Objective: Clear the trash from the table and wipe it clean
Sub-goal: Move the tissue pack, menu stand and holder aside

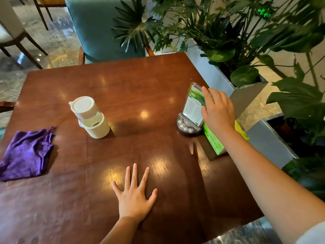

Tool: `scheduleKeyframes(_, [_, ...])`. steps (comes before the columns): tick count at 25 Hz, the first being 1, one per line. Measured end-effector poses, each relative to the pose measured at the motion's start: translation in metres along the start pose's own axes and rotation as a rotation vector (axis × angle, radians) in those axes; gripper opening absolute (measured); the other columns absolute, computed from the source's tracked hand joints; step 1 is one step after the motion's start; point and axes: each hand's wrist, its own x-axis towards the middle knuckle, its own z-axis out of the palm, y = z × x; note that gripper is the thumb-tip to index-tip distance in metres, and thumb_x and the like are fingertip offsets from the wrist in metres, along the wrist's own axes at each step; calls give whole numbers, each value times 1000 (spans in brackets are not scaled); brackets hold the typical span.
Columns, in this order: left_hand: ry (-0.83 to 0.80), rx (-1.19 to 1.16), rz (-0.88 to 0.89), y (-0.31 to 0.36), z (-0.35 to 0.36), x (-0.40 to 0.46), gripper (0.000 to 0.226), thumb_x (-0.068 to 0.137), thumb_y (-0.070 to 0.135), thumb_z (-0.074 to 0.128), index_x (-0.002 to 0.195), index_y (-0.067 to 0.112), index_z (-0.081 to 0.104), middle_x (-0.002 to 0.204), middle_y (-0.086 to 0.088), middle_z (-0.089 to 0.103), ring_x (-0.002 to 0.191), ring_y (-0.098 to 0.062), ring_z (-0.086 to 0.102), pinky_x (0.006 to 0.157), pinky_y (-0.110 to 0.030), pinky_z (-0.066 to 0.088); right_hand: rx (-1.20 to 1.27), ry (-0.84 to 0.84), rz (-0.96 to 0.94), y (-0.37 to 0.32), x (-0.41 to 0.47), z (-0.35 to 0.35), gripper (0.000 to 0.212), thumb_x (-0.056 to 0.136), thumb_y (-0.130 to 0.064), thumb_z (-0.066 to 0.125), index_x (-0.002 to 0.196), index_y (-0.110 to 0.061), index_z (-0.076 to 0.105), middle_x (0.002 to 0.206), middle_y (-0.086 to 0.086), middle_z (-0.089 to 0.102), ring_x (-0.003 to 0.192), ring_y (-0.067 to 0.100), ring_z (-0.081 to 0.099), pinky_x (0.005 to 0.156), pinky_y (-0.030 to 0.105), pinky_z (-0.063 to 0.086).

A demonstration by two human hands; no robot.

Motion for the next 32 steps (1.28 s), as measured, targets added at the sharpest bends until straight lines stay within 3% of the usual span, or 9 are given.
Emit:
scheduleKeyframes(3, [-1, 6, -2, 1, -1, -1, 71, 78, 66, 37, 143, 39, 31, 153, -7, 30, 142, -26, 16, 99, -70, 12, -36, -60, 87, -11, -8, -4, 60, 81, -17, 62, 136, -13, 39, 131, 17, 49, 120, 33, 45, 100, 58, 33])
scheduleKeyframes(6, [-2, 6, 0, 0, -2, -1, 71, 80, 67, 36, 144, 39, 29, 154, -6, 28, 142, -26, 13, 101, -70, 10, -60, -11, 77, -36, -14, -9, 52, 81, -18, 56, 131, -17, 43, 137, 15, 44, 127, 32, 38, 104, 59, 24])
scheduleKeyframes(9, [0, -6, 3, -1, -2, -1, 71, 80, 67, 37, 144, 40, 26, 154, -6, 27, 143, -26, 12, 101, -70, 9, 83, 21, -30, -80, -21, -2, 44, 76, -16, 57, 120, -17, 55, 129, 14, 53, 119, 31, 46, 100, 56, 34])
scheduleKeyframes(13, [-11, -26, 1, -1, -7, -1, 72, 80, 67, 38, 145, 39, 23, 154, -7, 27, 143, -27, 15, 100, -71, 9, 366, -155, -255, -153, -11, 9, 44, 76, -18, 65, 119, -13, 59, 123, 18, 57, 109, 35, 53, 87, 49, 48])
scheduleKeyframes(17, [-19, -26, 10, -2, -6, 0, 70, 81, 68, 37, 144, 38, 28, 153, -7, 28, 142, -27, 12, 101, -70, 6, 400, -371, -429, -215, 43, 9, 61, 87, -30, 61, 141, -25, 34, 150, 15, 27, 137, 32, 25, 105, 48, 32])
scheduleKeyframes(22, [-15, -49, 3, -2, -7, 1, 71, 80, 67, 40, 144, 37, 29, 155, -6, 25, 143, -28, 10, 102, -71, 3, 365, -498, -657, -266, 85, 34, 74, 85, -39, 61, 144, -40, 15, 158, 5, -4, 143, 30, -1, 110, 57, 20])
scheduleKeyframes(26, [-18, -61, 2, -1, -8, 1, 73, 79, 66, 42, 144, 37, 28, 155, -7, 24, 143, -28, 10, 101, -71, 4, 378, -538, -682, -289, 93, 54, 72, 86, -44, 57, 143, -45, 12, 158, 3, 1, 141, 33, 12, 105, 56, 29])
scheduleKeyframes(29, [-24, -66, -3, -1, -9, 1, 73, 79, 66, 42, 144, 37, 28, 155, -7, 24, 143, -28, 10, 100, -71, 4, 500, -426, -612, -301, 88, 62, 61, 86, -35, 60, 140, -37, 33, 153, 9, 23, 126, 38, 37, 99, 49, 39])
scheduleKeyframes(32, [-38, -66, -4, 0, -10, 2, 73, 78, 66, 43, 144, 38, 29, 155, -7, 23, 143, -28, 11, 100, -71, 5, 740, -365, -467, -305, 81, 66, 52, 82, -16, 65, 131, -26, 51, 145, 13, 38, 116, 39, 45, 98, 45, 38])
